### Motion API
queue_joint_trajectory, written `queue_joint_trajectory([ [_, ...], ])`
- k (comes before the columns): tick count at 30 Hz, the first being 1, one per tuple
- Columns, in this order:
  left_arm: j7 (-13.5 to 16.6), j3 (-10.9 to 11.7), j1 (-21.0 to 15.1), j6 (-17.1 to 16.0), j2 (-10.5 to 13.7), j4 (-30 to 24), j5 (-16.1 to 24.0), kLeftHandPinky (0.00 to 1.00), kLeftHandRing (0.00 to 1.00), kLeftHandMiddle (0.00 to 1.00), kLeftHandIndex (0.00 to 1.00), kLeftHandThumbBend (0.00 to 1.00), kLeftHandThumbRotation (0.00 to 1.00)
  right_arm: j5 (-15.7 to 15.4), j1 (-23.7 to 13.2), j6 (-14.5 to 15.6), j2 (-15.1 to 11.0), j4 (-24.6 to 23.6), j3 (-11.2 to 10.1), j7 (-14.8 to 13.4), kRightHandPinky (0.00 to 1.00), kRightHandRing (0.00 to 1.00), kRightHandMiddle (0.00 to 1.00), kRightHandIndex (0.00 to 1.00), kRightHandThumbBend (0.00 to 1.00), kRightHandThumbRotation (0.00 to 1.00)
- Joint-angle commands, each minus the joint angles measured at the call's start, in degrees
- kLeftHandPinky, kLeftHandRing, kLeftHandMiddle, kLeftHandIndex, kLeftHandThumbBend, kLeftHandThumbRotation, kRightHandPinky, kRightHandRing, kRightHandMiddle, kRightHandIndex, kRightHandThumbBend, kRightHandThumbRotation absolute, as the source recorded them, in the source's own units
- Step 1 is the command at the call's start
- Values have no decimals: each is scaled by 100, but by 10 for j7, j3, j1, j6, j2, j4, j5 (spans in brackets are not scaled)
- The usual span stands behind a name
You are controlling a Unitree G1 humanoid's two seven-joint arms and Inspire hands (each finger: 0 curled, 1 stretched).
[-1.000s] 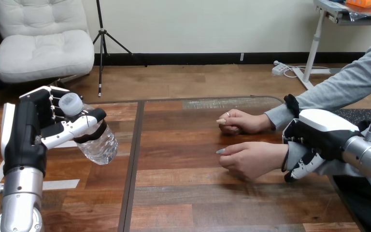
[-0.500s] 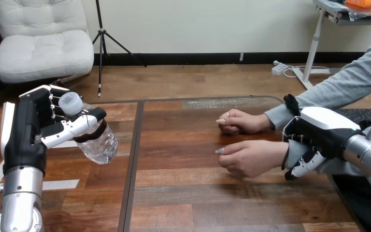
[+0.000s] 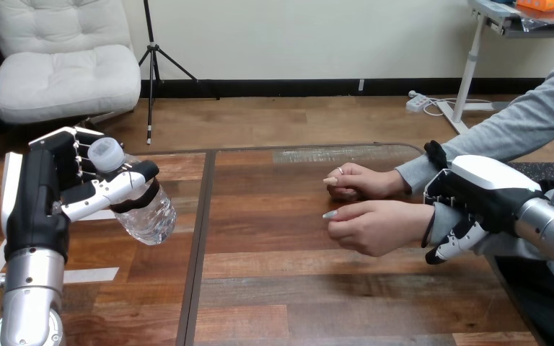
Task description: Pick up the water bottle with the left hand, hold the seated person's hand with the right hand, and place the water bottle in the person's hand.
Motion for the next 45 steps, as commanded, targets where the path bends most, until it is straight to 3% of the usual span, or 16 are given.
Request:
queue_joint_trajectory([
  [1,4,8,-29,-16,6,-29,0,32,37,40,40,74,0,9,-42,-4,-16,-17,-12,-1,29,33,38,37,80,0],
  [45,4,8,-28,-20,8,-26,1,33,37,41,40,73,0,12,-41,-8,-16,-17,-12,1,29,32,37,38,81,0],
])
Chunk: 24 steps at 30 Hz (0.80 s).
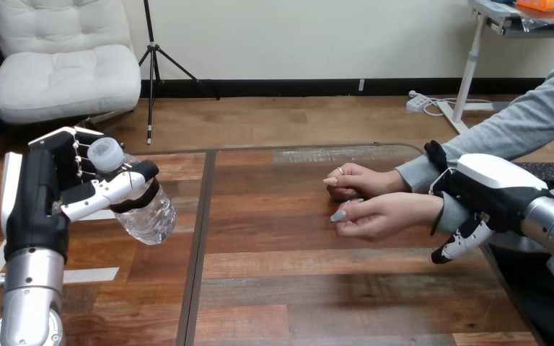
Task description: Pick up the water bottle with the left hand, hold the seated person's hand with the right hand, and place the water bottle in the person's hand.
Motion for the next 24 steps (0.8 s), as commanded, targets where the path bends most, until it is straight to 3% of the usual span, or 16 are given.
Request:
queue_joint_trajectory([
  [1,4,8,-28,-19,7,-27,1,33,37,41,40,74,0,12,-41,-1,-5,-17,-13,0,28,32,37,38,81,0],
  [24,4,4,-26,4,-2,-43,-6,33,37,41,40,74,0,15,-42,-2,-7,-27,-16,5,28,32,37,38,81,0],
])
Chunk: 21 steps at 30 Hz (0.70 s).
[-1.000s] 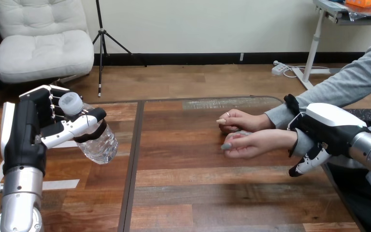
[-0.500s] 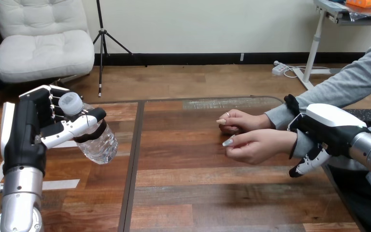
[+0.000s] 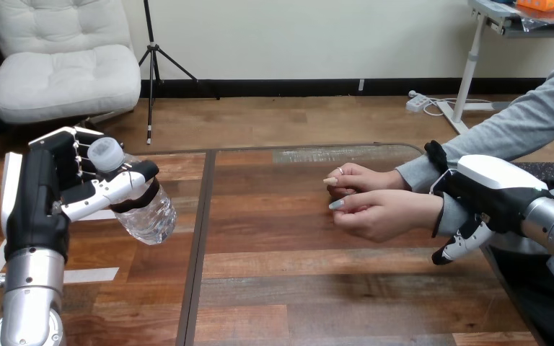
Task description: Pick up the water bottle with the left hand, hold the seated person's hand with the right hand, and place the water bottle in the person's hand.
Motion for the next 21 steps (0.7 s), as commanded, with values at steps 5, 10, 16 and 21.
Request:
queue_joint_trajectory([
  [5,3,5,-26,1,-2,-42,-5,33,37,41,40,74,0,16,-43,4,-8,-30,-16,8,28,32,37,38,80,0],
  [10,1,6,-26,-4,-2,-39,-8,32,37,40,40,74,0,17,-42,9,-9,-39,-17,16,28,32,37,39,79,0],
  [16,0,6,-27,-11,1,-33,-5,32,37,40,40,75,0,17,-41,9,-9,-43,-18,19,28,32,37,39,79,0],
  [21,1,6,-27,-12,2,-33,-4,32,37,40,40,75,0,17,-40,8,-9,-43,-19,17,28,32,37,38,79,0],
])
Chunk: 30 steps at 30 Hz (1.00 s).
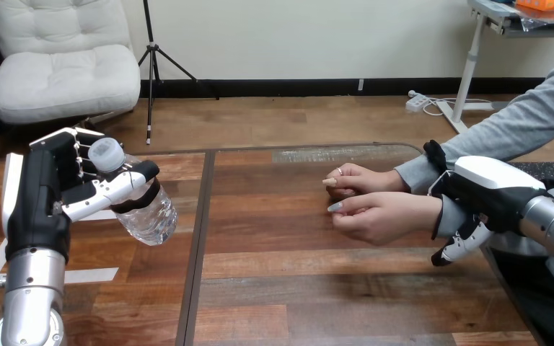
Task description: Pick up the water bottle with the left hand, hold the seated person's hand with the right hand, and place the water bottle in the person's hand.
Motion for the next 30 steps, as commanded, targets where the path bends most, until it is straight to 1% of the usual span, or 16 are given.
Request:
queue_joint_trajectory([
  [1,1,6,-27,-18,4,-31,-3,32,37,40,40,75,0,16,-40,-3,-9,-28,-19,-5,28,32,37,38,79,0],
  [11,7,5,-28,-7,1,-38,0,32,37,40,40,75,0,20,-40,0,-8,-32,-19,-3,26,30,36,37,78,0],
  [14,6,5,-28,-9,2,-37,0,32,37,40,40,75,0,18,-39,2,-8,-33,-19,-4,26,30,36,37,78,0],
  [23,3,6,-28,-21,5,-28,2,32,37,40,40,74,0,19,-38,12,-9,-41,-19,5,28,32,38,38,77,0],
  [26,4,6,-28,-18,5,-29,3,32,37,40,40,74,0,19,-38,15,-9,-44,-19,8,29,33,38,39,77,0],
  [30,5,6,-27,-10,3,-34,1,32,37,40,40,74,0,21,-36,11,-9,-42,-21,6,28,32,37,38,77,0],
])
